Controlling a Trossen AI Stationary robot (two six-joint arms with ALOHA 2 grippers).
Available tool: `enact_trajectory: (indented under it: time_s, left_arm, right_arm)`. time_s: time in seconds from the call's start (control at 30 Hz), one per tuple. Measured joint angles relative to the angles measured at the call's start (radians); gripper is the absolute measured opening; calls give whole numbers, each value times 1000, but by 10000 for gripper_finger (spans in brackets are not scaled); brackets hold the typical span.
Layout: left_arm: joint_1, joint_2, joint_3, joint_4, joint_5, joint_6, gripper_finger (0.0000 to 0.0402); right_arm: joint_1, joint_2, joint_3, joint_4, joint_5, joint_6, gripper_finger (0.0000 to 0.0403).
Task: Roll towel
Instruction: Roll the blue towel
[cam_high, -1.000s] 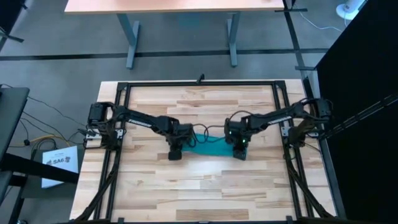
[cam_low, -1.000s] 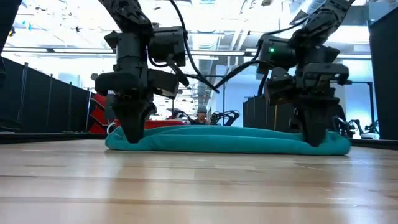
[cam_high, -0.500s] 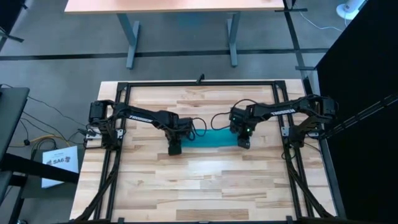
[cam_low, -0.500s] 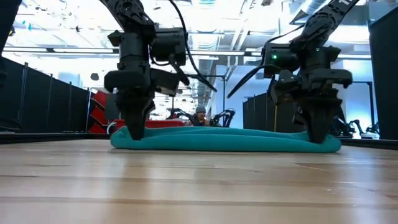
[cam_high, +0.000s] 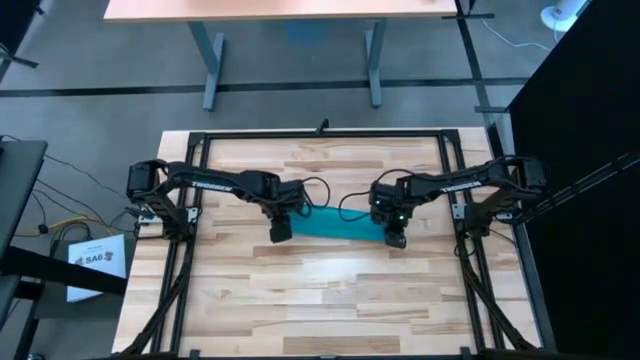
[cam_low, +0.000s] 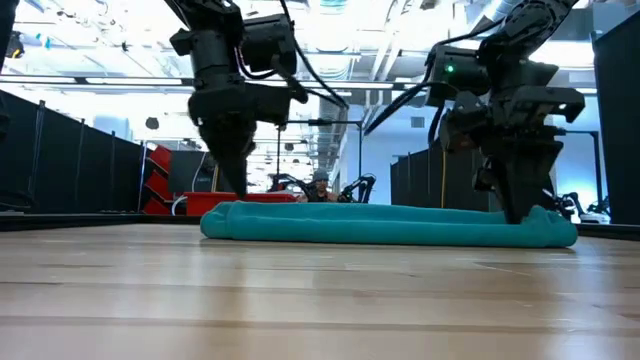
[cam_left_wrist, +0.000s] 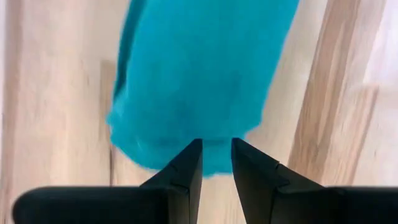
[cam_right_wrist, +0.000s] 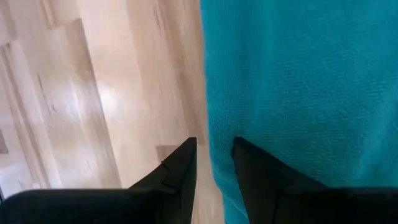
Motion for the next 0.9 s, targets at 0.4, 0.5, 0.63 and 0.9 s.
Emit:
enact_trajectory:
  time_s: [0.4, 0.5, 0.63, 0.9]
  left_arm:
    - [91, 1, -9, 182, -3, 62, 70]
    - [125, 3, -52, 174, 14, 46, 70]
    - [126, 3, -95, 177, 42, 49, 69]
    - [128, -1, -170, 160, 15, 40, 40]
  right_arm:
    - [-2, -14, 2, 25, 16, 3, 93]
    - [-1, -14, 2, 26, 19, 3, 93]
    - [-3, -14, 2, 26, 20, 3, 93]
    - [-17, -14, 3, 23, 23, 1, 93]
